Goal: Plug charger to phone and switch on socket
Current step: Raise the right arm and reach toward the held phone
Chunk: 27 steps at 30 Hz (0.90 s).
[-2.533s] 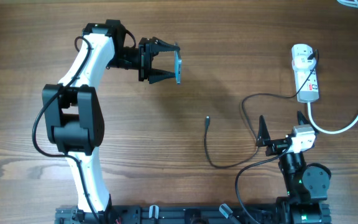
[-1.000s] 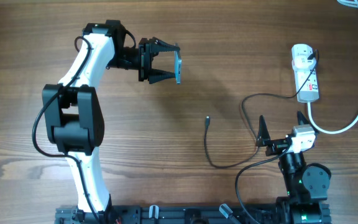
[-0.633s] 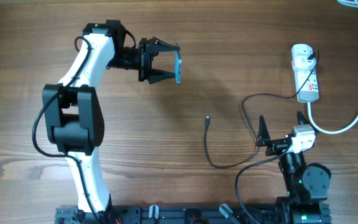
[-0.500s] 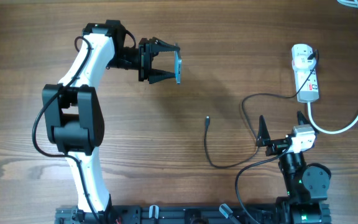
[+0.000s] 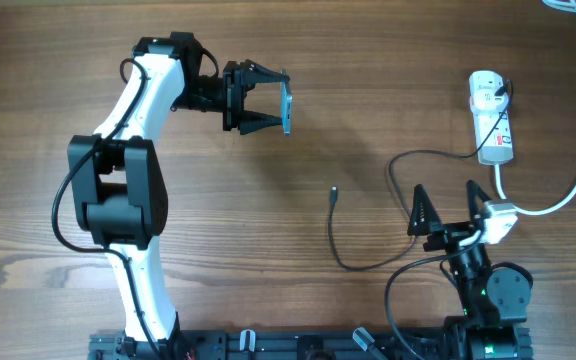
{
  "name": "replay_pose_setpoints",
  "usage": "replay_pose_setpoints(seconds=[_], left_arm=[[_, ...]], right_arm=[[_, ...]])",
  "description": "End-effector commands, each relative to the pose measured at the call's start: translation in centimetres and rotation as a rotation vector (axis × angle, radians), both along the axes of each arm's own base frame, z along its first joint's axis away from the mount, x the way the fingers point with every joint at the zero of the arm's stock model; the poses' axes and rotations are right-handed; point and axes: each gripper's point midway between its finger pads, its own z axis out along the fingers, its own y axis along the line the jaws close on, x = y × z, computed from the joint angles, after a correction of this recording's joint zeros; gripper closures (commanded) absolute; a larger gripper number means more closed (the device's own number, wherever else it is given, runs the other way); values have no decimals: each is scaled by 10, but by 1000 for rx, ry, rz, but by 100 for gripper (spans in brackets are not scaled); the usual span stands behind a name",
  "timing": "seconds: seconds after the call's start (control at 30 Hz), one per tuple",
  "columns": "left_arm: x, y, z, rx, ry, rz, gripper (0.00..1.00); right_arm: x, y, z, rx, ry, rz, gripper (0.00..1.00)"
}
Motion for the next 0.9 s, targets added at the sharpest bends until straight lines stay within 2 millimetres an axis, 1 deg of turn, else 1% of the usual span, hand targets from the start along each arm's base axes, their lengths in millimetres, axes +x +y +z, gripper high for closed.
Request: replay_pose_setpoints(seconds=[0.0,0.1,0.13,0.2,0.27,0.37,0.43,0.5,0.6,0.67,0.7,0.77,0.87], left_arm=[[5,1,15,-56,-10,14,39],[5,1,15,-56,-10,14,39],[5,1,15,-56,-10,14,39],[5,1,15,-56,-10,14,39],[5,1,15,-56,-10,14,39],[5,1,15,-56,-10,14,39],[5,1,15,-56,-10,14,39],[5,1,15,-56,-10,14,39],[5,1,15,-56,-10,14,39],[5,1,15,-56,-10,14,39],[5,1,15,-56,-10,14,39],[5,1,15,-56,-10,14,39],[5,1,15,-56,-10,14,39]], right_arm=[[-3,13,12,405,39,80,0],[-11,28,41,345,-77,197,0],[-17,34,57,303,-151,240,0],[-26,38,80,262,-249,279,0],[-29,38,93,244,-277,279,0],[-30,38,108,217,-266,272,0],[-27,43,117,134,-222,281,0],[-19,44,120,66,-146,273,0],[-3,44,125,-20,16,268,0],[9,48,131,-37,149,291,0],[12,54,135,-30,198,328,0],[17,73,150,27,265,454,0],[13,103,158,205,366,661,0]])
